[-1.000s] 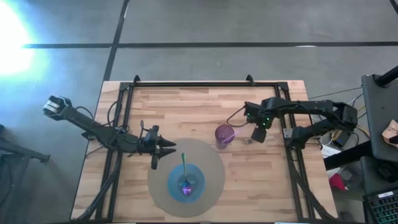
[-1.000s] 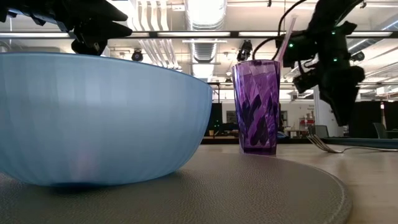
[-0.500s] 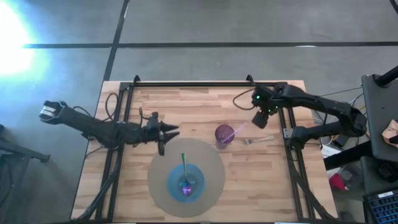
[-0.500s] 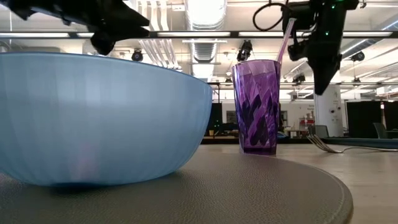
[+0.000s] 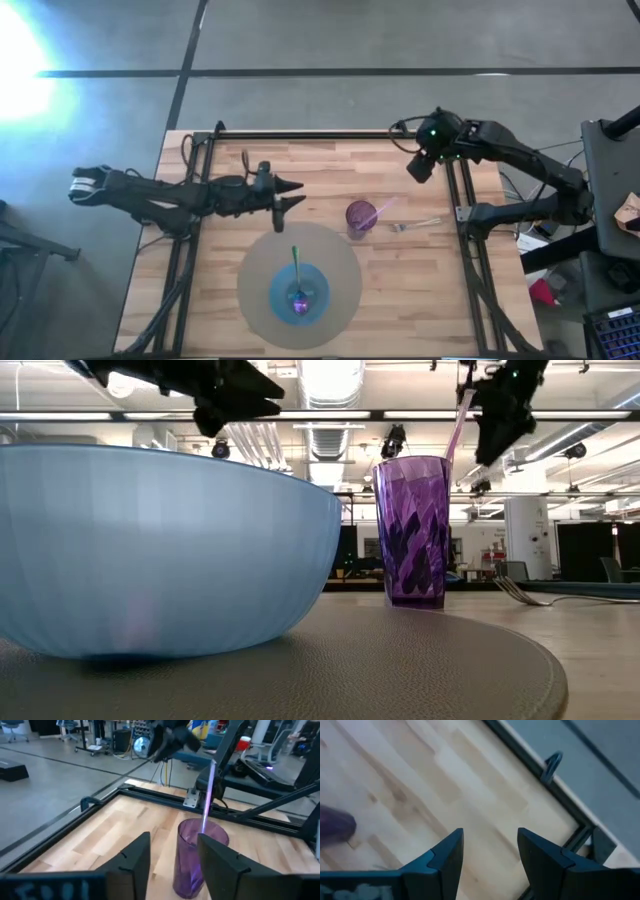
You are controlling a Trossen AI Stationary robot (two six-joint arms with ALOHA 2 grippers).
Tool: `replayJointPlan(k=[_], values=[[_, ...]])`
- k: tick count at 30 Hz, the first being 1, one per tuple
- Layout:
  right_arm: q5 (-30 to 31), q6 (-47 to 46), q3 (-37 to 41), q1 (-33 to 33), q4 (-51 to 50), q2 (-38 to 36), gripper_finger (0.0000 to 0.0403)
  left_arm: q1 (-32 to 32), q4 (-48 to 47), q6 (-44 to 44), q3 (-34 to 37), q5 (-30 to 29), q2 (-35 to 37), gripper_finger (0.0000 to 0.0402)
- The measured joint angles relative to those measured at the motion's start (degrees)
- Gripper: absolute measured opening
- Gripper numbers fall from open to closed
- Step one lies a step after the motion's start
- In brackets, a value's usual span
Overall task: Pick & Place Utensil
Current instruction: Move the purple cup to the top left of the brown placemat
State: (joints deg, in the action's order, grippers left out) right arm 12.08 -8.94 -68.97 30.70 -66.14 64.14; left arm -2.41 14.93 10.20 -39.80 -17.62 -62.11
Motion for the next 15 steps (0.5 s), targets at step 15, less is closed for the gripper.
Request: replayJointPlan(k=[15], values=[[0.0,0.2,-10.7,0.1,3.4,0.1,0.0183,3.4,-15.5,5.4,-16.7,-1.3,-11.7,0.0195]])
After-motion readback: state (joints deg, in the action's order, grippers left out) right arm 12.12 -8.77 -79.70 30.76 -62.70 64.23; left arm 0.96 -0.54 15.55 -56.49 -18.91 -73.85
